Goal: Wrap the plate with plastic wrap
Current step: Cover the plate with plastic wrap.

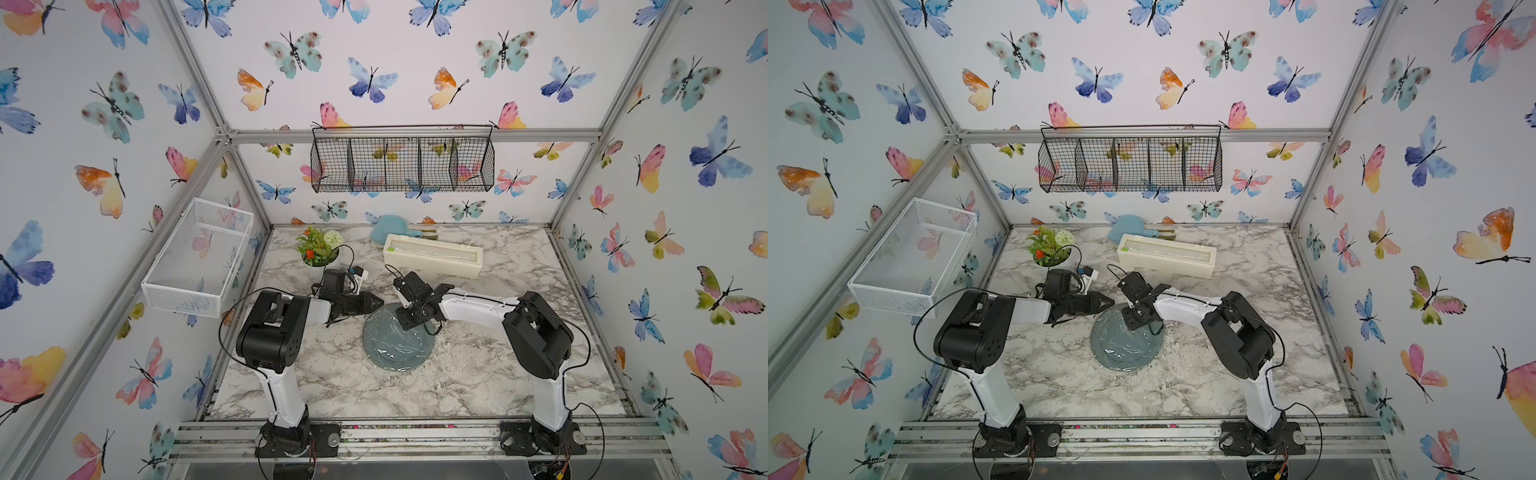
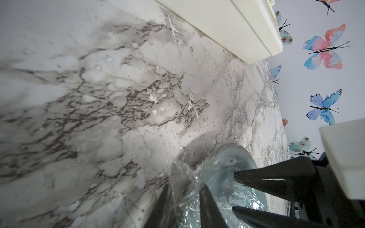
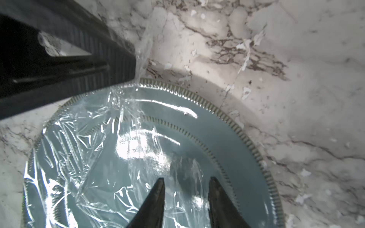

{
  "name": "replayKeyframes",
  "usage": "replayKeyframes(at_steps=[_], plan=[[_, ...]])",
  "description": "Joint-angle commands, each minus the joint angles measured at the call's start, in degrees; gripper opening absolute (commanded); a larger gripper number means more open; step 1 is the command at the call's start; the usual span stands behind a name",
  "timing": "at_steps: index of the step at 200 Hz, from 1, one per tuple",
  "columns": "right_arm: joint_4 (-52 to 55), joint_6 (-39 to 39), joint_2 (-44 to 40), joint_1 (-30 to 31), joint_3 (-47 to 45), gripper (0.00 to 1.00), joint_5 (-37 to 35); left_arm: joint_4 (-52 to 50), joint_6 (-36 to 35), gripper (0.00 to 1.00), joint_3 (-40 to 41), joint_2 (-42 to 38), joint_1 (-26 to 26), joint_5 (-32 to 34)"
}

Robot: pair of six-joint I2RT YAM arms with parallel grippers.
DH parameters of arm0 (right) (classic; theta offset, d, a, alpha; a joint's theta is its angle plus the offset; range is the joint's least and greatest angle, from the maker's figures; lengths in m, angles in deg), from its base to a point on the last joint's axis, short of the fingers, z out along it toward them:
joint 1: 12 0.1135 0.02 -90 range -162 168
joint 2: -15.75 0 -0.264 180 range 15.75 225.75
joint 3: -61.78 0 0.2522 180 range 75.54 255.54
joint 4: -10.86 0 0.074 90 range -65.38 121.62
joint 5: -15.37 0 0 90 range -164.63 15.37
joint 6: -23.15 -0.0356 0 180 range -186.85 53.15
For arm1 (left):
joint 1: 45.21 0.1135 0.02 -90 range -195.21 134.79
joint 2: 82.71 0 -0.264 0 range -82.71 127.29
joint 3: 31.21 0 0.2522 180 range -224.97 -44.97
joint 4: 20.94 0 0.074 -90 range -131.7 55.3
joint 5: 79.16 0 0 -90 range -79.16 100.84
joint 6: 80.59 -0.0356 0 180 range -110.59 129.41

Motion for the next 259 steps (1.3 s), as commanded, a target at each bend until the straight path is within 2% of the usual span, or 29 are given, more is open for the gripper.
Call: replayKeyframes(at_steps=[1, 41, 61, 99, 132, 217, 259], plan=[[1.72, -0.84, -0.16, 0.38, -1.5, 0.39, -3.59, -0.26, -0.59, 0.25, -0.42, 0.3, -0.35, -0.36], [3.19, -0.65, 0.98, 1.38, -2.13, 0.37, -7.04, -0.66, -0.81, 0.24, -0.32, -0.24, -0.35, -0.04], [2.99, -1.08, 1.59, 1.71, -2.74, 0.28, -7.13, -0.79, -0.8, 0.23, -0.42, -0.23, -0.35, 0.06], [2.57, -1.19, -0.4, 1.7, -2.04, 0.02, -7.21, -1.37, -0.76, 0.22, -1.05, -0.72, -0.61, 0.92], [2.54, -1.48, -2.12, 1.7, -1.51, 0.02, -8.76, -4.12, -1.76, 0.22, -3.25, -1.54, -2.01, 2.9], [-1.15, -6.75, -10.89, 1.37, -8.78, 0.02, -22.12, -9.16, -3.27, 0.17, -7.93, -0.52, -3.07, 5.78], [-1.78, -7.35, -10.46, -0.84, -10.9, 0.02, -20.82, -12.23, -4.65, 0.15, -11.11, 2.07, -3.94, 7.26]])
